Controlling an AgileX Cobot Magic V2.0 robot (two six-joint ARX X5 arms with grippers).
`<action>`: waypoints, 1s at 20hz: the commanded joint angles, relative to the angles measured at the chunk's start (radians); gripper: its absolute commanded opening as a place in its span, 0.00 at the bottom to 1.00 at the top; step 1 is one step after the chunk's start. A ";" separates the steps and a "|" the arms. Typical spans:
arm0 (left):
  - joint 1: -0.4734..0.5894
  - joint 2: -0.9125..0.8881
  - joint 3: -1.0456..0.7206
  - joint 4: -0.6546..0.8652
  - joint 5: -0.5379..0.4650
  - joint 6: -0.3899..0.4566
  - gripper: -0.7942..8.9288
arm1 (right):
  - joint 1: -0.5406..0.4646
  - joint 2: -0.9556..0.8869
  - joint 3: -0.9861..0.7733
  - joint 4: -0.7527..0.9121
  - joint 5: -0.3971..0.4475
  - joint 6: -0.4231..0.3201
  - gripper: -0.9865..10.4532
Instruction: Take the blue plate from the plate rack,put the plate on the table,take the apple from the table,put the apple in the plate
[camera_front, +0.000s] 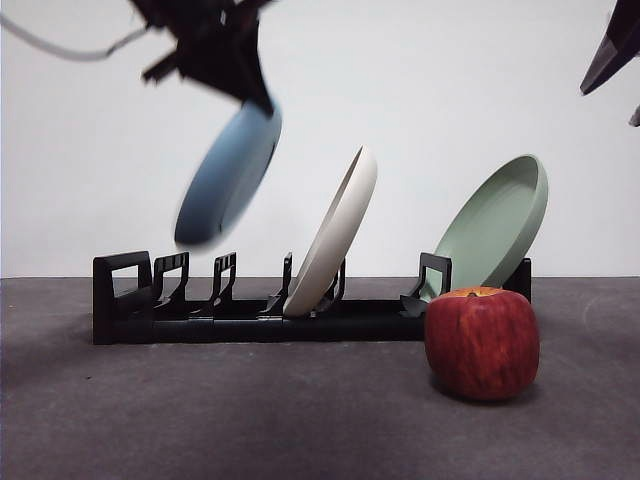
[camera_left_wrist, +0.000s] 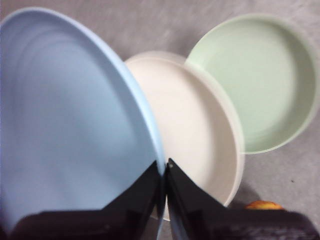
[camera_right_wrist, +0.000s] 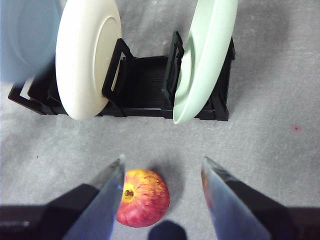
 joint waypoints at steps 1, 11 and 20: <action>-0.037 -0.025 0.136 -0.129 -0.009 0.097 0.07 | -0.003 -0.002 0.003 0.005 0.000 -0.011 0.31; -0.444 -0.349 0.228 -0.548 -0.370 0.118 0.07 | -0.003 -0.002 0.003 0.006 0.003 -0.011 0.31; -0.883 -0.372 0.059 -0.650 -0.835 -0.181 0.07 | -0.003 -0.002 0.003 0.005 0.006 -0.011 0.31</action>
